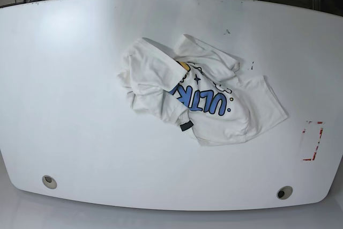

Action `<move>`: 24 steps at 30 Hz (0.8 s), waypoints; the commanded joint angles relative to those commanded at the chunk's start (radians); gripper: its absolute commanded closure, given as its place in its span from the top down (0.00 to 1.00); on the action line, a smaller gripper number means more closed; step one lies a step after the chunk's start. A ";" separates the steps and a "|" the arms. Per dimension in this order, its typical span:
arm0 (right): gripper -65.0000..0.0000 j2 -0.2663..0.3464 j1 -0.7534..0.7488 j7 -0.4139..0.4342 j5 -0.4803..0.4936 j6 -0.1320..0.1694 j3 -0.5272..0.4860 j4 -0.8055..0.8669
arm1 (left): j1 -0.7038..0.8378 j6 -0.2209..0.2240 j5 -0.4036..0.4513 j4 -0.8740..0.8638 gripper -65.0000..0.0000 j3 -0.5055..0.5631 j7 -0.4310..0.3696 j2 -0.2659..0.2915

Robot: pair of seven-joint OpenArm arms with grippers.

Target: Fold the T-shirt properly

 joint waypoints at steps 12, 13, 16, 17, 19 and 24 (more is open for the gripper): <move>0.21 0.006 -0.022 0.003 -0.004 0.003 0.002 0.006 | 0.027 -0.003 0.000 0.017 0.64 -0.012 -0.018 -0.007; 0.21 0.008 -0.025 0.001 -0.002 0.000 0.002 0.005 | 0.030 -0.004 0.001 0.018 0.64 -0.008 -0.017 -0.009; 0.21 0.011 -0.030 0.002 -0.001 -0.005 0.002 0.008 | 0.032 -0.004 0.002 0.017 0.64 -0.005 -0.020 -0.011; 0.21 0.012 -0.031 0.001 -0.001 -0.006 0.002 0.007 | 0.034 -0.004 0.002 0.017 0.64 -0.005 -0.019 -0.011; 0.21 0.013 -0.033 0.000 -0.001 -0.006 0.002 0.006 | 0.038 -0.005 0.002 0.017 0.64 -0.005 -0.018 -0.012; 0.21 0.015 -0.037 0.000 -0.001 -0.008 0.002 0.004 | 0.045 -0.006 0.003 0.016 0.64 -0.004 -0.021 -0.014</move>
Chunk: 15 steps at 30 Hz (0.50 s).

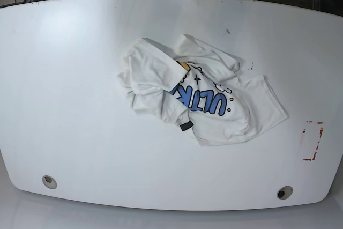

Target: Fold the T-shirt properly

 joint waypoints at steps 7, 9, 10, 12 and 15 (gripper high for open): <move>0.21 -0.001 0.002 0.001 -0.003 -0.001 0.002 -0.006 | -0.004 -0.001 0.001 -0.001 0.64 0.002 0.010 0.003; 0.21 -0.001 0.002 0.002 -0.003 -0.003 0.003 -0.006 | -0.003 0.000 0.001 0.000 0.64 0.003 0.010 0.004; 0.21 -0.001 0.001 0.001 -0.002 -0.004 0.003 -0.006 | -0.002 0.000 -0.001 0.001 0.64 0.003 0.010 0.004; 0.21 -0.001 0.007 0.008 -0.001 -0.003 -0.003 -0.011 | -0.007 -0.005 -0.003 0.006 0.63 0.008 0.011 0.006; 0.21 -0.002 0.008 0.008 -0.001 -0.002 -0.002 -0.009 | -0.011 -0.006 -0.003 0.006 0.63 0.010 0.010 0.006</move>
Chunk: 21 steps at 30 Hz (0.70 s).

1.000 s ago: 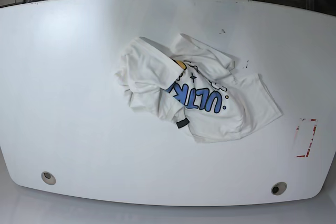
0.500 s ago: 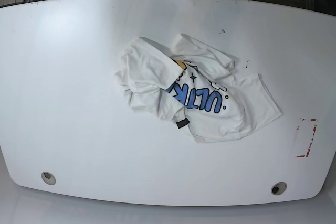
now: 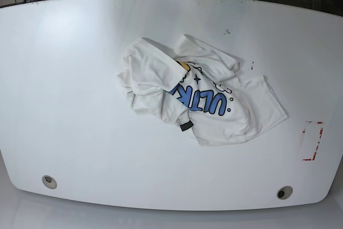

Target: Fold the T-shirt properly

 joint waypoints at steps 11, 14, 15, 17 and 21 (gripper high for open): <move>0.20 -0.004 -0.003 -0.003 0.002 0.007 0.003 -0.004 | -0.013 -0.024 -0.001 -0.002 0.63 0.020 -0.002 -0.004; 0.21 -0.004 -0.007 -0.003 0.003 0.007 0.002 -0.001 | -0.012 -0.036 -0.003 -0.002 0.63 0.026 -0.011 -0.004; 0.21 -0.005 -0.008 -0.003 0.003 0.007 0.002 0.002 | -0.012 -0.041 -0.003 -0.003 0.63 0.028 -0.016 -0.003; 0.21 -0.005 -0.016 -0.003 0.003 0.008 0.001 0.014 | -0.009 -0.051 -0.006 -0.001 0.63 0.028 -0.027 -0.004; 0.21 -0.006 -0.061 -0.010 0.000 0.005 0.005 0.098 | 0.008 -0.076 -0.004 0.003 0.64 0.011 -0.051 -0.009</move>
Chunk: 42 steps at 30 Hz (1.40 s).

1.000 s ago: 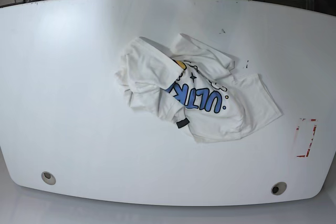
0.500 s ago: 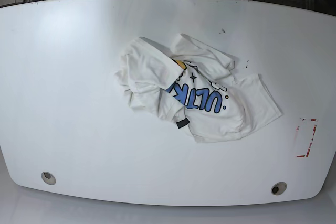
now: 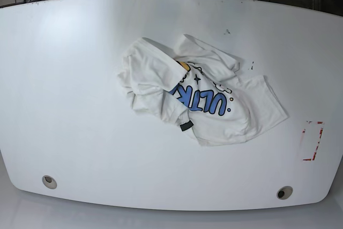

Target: Fold the T-shirt properly

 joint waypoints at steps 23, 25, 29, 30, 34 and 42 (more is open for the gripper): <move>0.21 0.004 -0.048 0.000 -0.004 -0.003 0.003 0.065 | 0.053 0.039 0.005 0.092 0.64 -0.006 0.058 -0.006; 0.21 0.005 -0.049 0.002 -0.004 -0.003 0.004 0.061 | 0.052 0.038 0.006 0.088 0.64 -0.006 0.058 -0.007; 0.21 0.011 -0.054 0.008 -0.005 -0.002 0.004 0.056 | 0.045 0.036 0.006 0.076 0.64 -0.004 0.055 -0.008; 0.21 0.013 -0.056 0.009 -0.004 -0.001 0.005 0.056 | 0.043 0.036 0.007 0.072 0.64 -0.003 0.053 -0.008; 0.21 0.019 -0.060 0.017 -0.010 -0.002 0.004 0.062 | 0.018 0.038 0.003 0.036 0.64 -0.005 0.042 -0.010; 0.21 0.017 -0.071 0.016 -0.009 -0.001 0.006 0.088 | 0.040 0.034 0.002 0.057 0.64 -0.007 0.041 -0.008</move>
